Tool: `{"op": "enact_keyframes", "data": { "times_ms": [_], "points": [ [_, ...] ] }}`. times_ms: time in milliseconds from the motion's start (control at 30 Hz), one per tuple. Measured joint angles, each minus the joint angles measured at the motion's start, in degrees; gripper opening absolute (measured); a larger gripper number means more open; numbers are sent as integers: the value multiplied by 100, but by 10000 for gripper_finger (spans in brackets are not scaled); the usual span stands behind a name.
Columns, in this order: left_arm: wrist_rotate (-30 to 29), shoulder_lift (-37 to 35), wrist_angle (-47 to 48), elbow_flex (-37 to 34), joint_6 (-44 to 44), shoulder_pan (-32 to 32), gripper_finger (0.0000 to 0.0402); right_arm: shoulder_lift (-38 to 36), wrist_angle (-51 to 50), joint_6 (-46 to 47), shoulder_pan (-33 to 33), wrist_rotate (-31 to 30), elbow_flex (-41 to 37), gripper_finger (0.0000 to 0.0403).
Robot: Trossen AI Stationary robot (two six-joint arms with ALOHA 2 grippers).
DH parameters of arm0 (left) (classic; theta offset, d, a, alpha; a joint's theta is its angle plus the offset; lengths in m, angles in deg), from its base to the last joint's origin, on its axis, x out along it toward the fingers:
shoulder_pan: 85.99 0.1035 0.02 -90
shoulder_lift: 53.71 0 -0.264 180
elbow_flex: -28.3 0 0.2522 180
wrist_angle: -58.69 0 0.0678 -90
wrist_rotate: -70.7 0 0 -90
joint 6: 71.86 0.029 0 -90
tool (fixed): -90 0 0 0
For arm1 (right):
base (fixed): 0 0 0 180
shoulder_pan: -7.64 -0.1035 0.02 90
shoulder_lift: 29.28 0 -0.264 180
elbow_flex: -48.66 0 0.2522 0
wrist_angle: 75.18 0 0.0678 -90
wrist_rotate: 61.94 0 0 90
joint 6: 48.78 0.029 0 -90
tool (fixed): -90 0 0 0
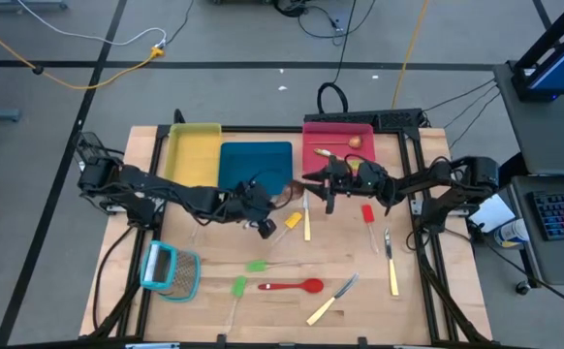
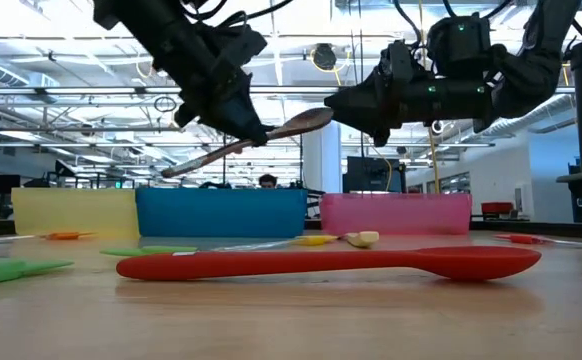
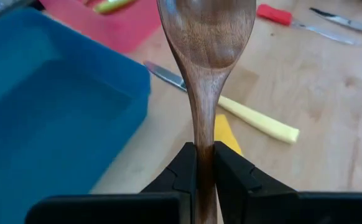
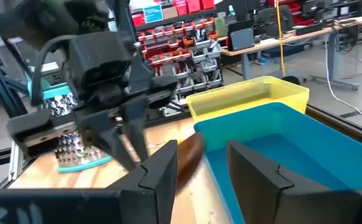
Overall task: Pick & Place Kitchen Items
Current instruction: Put the brown serving spoon into the red bin
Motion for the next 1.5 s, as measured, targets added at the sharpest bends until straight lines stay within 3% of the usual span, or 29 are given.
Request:
{"op": "enact_keyframes", "data": {
  "times_ms": [433, 733, 900, 1100, 1333, 1500],
  "points": [
    [-49, 0, -148, 128, 932, 255, 33, 0, -181, 4, -357, -1156, 0, 120],
    [-262, -2, -411, 128, 1426, 280, 49, -3, -126, 28, -347, -1671, 0, 14],
    [-253, -2, -471, 128, 1427, 378, 48, -4, -129, 39, -346, -1848, 0, 19],
    [-201, -4, -497, 130, 1440, 527, 76, 7, -234, 9, -342, -2055, 0, 13],
    [-214, -7, -488, 132, 1630, 603, 117, -39, -291, -216, -206, -2932, 0, 13],
    [-212, -7, -490, 132, 1615, 598, 132, -461, -265, -317, 181, -3266, 0, 14]
  ]
}}
